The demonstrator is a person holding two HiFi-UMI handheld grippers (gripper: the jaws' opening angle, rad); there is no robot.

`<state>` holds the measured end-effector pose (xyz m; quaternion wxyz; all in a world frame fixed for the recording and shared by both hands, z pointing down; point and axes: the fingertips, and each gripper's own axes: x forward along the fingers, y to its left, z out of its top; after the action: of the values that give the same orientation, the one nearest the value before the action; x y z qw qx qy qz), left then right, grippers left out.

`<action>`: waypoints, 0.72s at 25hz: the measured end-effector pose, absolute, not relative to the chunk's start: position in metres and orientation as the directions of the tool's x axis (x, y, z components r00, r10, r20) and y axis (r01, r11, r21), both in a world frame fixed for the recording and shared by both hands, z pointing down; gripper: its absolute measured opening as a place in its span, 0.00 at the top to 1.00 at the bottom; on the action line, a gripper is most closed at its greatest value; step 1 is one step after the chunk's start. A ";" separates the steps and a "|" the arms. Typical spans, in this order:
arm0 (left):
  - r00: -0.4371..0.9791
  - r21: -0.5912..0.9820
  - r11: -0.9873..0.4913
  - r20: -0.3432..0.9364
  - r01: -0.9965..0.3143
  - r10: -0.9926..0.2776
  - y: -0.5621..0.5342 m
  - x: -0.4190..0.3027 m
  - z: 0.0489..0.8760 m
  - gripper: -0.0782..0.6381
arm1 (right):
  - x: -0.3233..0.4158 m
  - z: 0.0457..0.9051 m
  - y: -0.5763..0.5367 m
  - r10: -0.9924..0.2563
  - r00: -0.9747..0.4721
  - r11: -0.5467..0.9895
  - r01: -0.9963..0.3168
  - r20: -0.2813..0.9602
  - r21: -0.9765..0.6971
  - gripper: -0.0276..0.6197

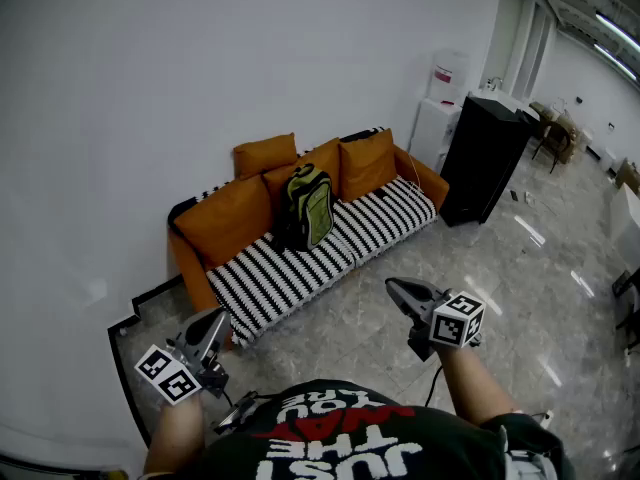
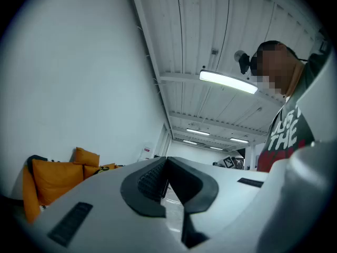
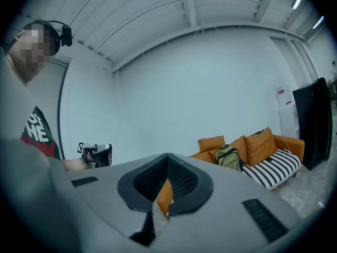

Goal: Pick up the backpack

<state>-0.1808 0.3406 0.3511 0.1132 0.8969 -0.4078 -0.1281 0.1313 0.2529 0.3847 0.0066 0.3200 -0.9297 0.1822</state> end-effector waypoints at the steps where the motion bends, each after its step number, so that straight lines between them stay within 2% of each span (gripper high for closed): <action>1: 0.634 0.307 -0.641 -0.136 -0.704 -0.761 0.340 -0.181 0.352 0.87 | 0.132 0.386 0.252 -0.593 -0.795 0.729 -0.599 0.130 -0.333 0.92; 18: 0.631 0.312 -0.631 -0.116 -0.710 -0.767 0.315 -0.152 0.357 0.87 | 0.163 0.386 0.221 -0.605 -0.788 0.718 -0.601 0.111 -0.350 0.92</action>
<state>-0.1523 0.3148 0.3565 0.1192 0.8950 -0.4128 -0.1195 0.1635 0.2207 0.3855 -0.0056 0.3253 -0.9269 0.1871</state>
